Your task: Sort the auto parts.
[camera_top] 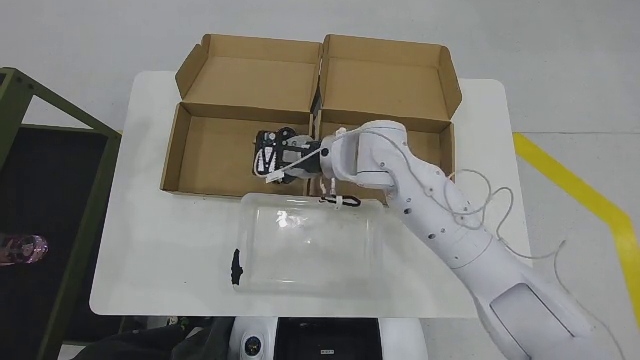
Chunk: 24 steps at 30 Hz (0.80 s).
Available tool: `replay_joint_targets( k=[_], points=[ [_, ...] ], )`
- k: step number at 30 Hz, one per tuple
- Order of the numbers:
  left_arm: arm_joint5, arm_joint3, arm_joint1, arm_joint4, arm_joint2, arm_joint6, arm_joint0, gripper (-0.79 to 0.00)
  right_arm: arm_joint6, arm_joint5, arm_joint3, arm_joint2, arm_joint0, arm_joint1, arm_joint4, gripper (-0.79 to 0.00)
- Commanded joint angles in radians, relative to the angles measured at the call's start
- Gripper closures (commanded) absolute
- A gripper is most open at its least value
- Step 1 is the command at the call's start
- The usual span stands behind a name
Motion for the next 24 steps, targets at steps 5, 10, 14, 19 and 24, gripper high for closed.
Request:
replay_joint_targets(
  k=[5, 10, 14, 19, 24],
  points=[
    [0.000, 0.000, 0.000, 0.000, 0.000, 0.000, 0.000, -0.785, 0.017, -0.032, -0.162, 0.119, -0.115, 0.043, -0.006, -0.348],
    [0.000, 0.000, 0.000, 0.000, 0.000, 0.000, 0.000, -0.785, 0.021, -0.058, -0.276, 0.219, -0.217, 0.076, -0.011, -0.354],
    [0.000, 0.000, 0.000, 0.000, 0.000, 0.000, 0.000, -0.785, 0.004, -0.079, -0.351, 0.307, -0.300, 0.100, -0.009, -0.360],
    [0.000, 0.000, 0.000, 0.000, 0.000, 0.000, 0.000, -0.785, -0.056, -0.113, -0.428, 0.438, -0.406, 0.129, -0.021, -0.357],
    [0.000, 0.000, 0.000, 0.000, 0.000, 0.000, 0.000, -0.785, -0.130, -0.128, -0.468, 0.563, -0.510, 0.153, -0.055, -0.363]
  ],
)
